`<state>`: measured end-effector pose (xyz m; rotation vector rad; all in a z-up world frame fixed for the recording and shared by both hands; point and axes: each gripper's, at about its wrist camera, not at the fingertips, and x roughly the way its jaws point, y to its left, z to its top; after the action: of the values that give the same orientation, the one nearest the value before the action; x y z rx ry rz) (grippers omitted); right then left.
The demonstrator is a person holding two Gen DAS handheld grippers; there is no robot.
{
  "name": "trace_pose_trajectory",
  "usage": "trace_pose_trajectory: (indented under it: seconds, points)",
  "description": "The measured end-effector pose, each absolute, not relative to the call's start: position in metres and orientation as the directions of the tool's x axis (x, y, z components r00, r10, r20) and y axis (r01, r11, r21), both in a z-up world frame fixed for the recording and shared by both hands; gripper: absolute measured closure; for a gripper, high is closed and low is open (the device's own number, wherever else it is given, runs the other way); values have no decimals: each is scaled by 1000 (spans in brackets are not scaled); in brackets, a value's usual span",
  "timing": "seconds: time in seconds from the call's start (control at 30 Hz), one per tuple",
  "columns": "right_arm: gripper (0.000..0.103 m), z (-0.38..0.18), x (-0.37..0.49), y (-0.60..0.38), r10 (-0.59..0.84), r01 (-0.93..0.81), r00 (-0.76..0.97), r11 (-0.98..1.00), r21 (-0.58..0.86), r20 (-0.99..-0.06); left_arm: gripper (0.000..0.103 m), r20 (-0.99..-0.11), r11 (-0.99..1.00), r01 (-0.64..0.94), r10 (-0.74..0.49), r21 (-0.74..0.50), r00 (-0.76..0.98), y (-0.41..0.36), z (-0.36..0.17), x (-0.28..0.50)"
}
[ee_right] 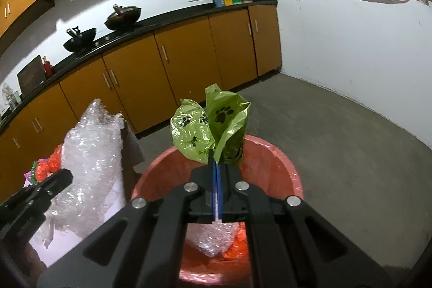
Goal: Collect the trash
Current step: 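Carry both held items over the wastebasket and open both tools to drop them, then move both open tools back to the clear plastic bags on the table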
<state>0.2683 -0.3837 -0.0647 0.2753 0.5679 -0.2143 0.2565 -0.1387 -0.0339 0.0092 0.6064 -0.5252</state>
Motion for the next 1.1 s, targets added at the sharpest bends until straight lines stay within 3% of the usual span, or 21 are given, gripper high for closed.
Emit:
trace_pose_trajectory:
  seconds: [0.3, 0.4, 0.47, 0.53, 0.6, 1.1]
  points:
    - [100, -78, 271, -403, -124, 298, 813, 928, 223, -569, 96, -582, 850, 510, -482, -131, 655, -168, -50, 267]
    - [96, -82, 273, -405, -113, 295, 811, 927, 233, -575, 95, -594, 850, 512, -477, -124, 647, -172, -56, 269]
    - [94, -85, 274, -404, -109, 292, 810, 927, 236, -577, 91, -605, 848, 515, -477, -125, 637, -173, -59, 271]
    - [79, -89, 272, -404, -109, 292, 808, 927, 234, -579, 65, -611, 856, 503, -464, -121, 642, -169, -63, 272]
    - [73, -91, 270, -404, -116, 297, 809, 927, 231, -576, 58, -608, 865, 487, -452, -121, 653, -165, -64, 272]
    - [69, -86, 277, -370, -75, 245, 813, 944, 222, -577, 58, -597, 933, 329, -347, -145, 723, -99, -56, 264]
